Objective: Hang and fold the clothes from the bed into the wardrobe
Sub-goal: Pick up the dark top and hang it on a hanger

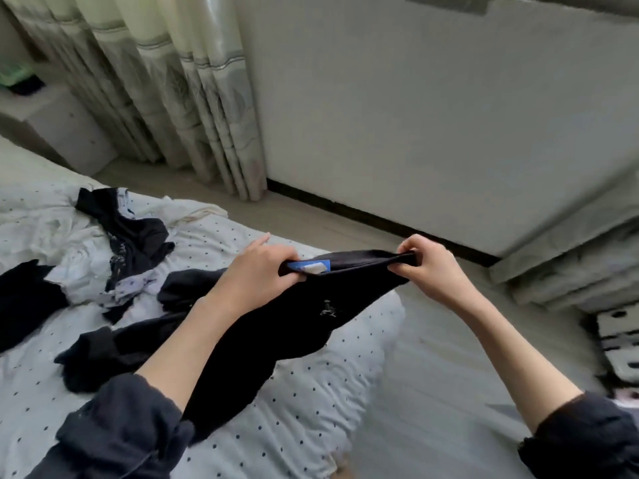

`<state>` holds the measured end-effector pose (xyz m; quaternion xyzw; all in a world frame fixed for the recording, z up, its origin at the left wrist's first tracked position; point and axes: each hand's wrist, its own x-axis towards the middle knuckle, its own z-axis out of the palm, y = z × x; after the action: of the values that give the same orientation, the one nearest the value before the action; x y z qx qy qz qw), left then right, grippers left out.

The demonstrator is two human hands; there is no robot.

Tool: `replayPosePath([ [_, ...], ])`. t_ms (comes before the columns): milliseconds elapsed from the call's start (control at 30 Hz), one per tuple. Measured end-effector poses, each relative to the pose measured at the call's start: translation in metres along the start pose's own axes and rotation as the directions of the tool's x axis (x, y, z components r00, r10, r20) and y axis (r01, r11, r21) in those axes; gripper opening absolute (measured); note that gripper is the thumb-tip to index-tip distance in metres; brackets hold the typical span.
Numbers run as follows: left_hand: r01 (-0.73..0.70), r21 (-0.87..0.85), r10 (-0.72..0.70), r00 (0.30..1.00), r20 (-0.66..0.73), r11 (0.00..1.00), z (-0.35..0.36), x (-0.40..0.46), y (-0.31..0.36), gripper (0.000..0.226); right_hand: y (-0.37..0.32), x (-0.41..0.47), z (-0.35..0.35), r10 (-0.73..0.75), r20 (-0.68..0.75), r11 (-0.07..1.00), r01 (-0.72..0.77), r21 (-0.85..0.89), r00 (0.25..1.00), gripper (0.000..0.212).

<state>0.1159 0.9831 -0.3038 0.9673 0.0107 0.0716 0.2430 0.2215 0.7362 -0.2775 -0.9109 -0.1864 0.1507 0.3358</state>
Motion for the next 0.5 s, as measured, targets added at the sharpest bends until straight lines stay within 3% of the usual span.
replayPosePath([
  [133,-0.183,-0.069,0.185,0.982,0.031,0.981,-0.001,0.001,0.078,0.028,0.015,-0.08,-0.076,-0.071,-0.245,0.997,0.07,-0.011,0.967,0.02],
  [200,-0.319,-0.109,0.328,0.942,0.073,0.941,0.01,-0.001,0.126,0.025,0.032,-0.133,-0.111,-0.051,-0.35,0.999,0.045,-0.023,0.935,0.02],
  [233,-0.317,-0.129,0.33,0.938,0.102,0.94,0.015,-0.003,0.138,0.02,0.039,-0.146,-0.118,-0.047,-0.374,0.999,0.043,-0.019,0.926,0.019],
  [367,-0.323,-0.155,0.351,0.913,0.207,0.934,0.049,-0.003,0.212,0.019,0.071,-0.227,-0.163,0.003,-0.457,0.992,-0.06,-0.111,0.889,0.02],
  [500,-0.477,-0.187,0.508,0.842,0.181,0.859,0.076,-0.002,0.3,0.022,0.112,-0.305,-0.206,0.118,-0.605,0.977,-0.202,-0.071,0.787,0.021],
])
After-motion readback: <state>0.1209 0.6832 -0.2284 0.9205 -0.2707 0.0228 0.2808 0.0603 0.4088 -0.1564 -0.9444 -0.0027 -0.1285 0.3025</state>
